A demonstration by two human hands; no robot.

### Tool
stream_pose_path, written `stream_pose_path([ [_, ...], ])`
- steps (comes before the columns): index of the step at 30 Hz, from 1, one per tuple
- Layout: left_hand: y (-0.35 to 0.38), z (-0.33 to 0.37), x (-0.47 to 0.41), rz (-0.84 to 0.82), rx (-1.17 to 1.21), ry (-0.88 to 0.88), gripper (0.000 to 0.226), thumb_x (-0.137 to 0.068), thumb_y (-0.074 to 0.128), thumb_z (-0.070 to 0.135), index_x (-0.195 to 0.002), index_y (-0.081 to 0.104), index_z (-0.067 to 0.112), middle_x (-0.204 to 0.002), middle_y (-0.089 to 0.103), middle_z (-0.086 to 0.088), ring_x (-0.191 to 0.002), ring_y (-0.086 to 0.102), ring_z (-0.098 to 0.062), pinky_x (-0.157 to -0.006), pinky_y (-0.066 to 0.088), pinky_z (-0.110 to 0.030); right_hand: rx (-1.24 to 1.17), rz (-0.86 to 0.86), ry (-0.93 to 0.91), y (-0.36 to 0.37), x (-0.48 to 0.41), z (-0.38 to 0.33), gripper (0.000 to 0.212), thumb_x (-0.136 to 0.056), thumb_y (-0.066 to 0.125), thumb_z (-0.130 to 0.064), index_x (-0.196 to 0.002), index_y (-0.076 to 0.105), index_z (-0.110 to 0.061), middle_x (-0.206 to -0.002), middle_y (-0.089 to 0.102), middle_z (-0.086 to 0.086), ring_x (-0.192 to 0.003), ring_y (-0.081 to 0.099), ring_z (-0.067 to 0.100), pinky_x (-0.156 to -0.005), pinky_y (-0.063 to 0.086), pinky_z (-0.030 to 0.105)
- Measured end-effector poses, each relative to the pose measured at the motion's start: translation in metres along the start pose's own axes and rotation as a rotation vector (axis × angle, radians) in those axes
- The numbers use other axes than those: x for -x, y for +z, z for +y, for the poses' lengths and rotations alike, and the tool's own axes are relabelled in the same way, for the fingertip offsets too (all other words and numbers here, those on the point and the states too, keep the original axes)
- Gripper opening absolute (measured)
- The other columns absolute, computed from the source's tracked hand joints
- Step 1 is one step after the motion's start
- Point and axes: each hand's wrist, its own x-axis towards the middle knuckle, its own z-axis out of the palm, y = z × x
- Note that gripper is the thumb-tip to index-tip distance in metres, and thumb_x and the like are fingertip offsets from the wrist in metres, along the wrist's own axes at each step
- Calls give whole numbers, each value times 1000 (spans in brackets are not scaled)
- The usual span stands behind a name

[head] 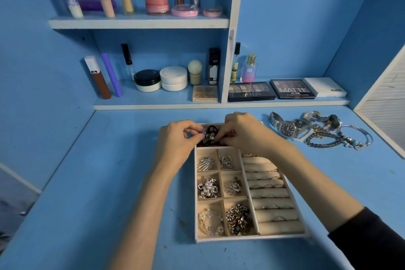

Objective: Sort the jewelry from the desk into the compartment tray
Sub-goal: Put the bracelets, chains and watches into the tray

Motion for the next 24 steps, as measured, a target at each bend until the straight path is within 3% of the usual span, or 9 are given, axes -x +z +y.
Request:
stream_pose_path([
  [2, 2, 2, 1, 19, -56, 40, 6, -76, 72, 19, -82, 71, 22, -68, 63, 11, -56, 48, 6, -52, 35, -6, -65, 75, 3, -1, 2, 3, 18, -81, 66, -11, -95, 74, -20, -83, 59, 2, -79, 47, 11, -72, 42, 30],
  [4, 2, 4, 1, 37, -142, 70, 12, -79, 69, 21, -90, 70, 26, -76, 62, 15, -70, 46, 1, -58, 33, -14, -80, 199, 28, -1, 5, 8, 22, -82, 65, -11, -102, 71, -18, -83, 57, 0, -80, 45, 12, -75, 45, 34],
  [8, 8, 3, 2, -51, -286, 223, 31, -89, 53, 15, -115, 63, 29, -125, 55, 14, -116, 35, -13, -91, 23, -13, 41, 161, -8, 3, 11, 12, 33, -85, 57, -9, -115, 66, -19, -93, 61, 3, -87, 43, 19, -75, 45, 40],
  [11, 11, 1, 4, -183, -362, 203, 36, -89, 44, 12, -116, 63, 26, -145, 37, 14, -133, 19, -15, -108, 16, -25, 113, 173, -66, 8, 15, 11, 30, -84, 56, -9, -110, 69, -17, -96, 64, 6, -90, 47, 28, -72, 46, 41],
  [15, 7, 1, 3, -214, -349, 170, 35, -89, 43, 11, -112, 66, 22, -145, 36, 12, -136, 18, -14, -111, 15, -31, 100, 164, -46, 10, 17, 12, 31, -87, 55, -15, -116, 66, -21, -102, 64, 4, -93, 46, 27, -76, 44, 40],
  [18, 7, 9, 5, -136, -256, 188, 34, -88, 47, 10, -111, 66, 24, -137, 47, 6, -130, 27, -11, -104, 17, -20, 4, 188, -30, 9, 24, 14, 36, -90, 55, -17, -123, 60, -28, -99, 60, 0, -91, 44, 23, -77, 39, 32],
  [21, 14, 29, 12, -97, -205, 254, 26, -90, 51, 17, -108, 67, 26, -123, 56, 6, -118, 38, -7, -91, 21, -11, -110, 291, 14, -1, 40, 22, 28, -89, 56, -14, -114, 66, -24, -91, 57, -3, -87, 46, 18, -73, 34, 26],
  [24, 32, 55, 17, -180, -198, 343, 24, -91, 50, 23, -110, 65, 28, -119, 55, 10, -114, 37, -2, -92, 21, -13, -155, 364, 107, -18, 62, 42, 22, -88, 58, -11, -106, 69, -17, -90, 61, 2, -86, 49, 16, -68, 32, 19],
])
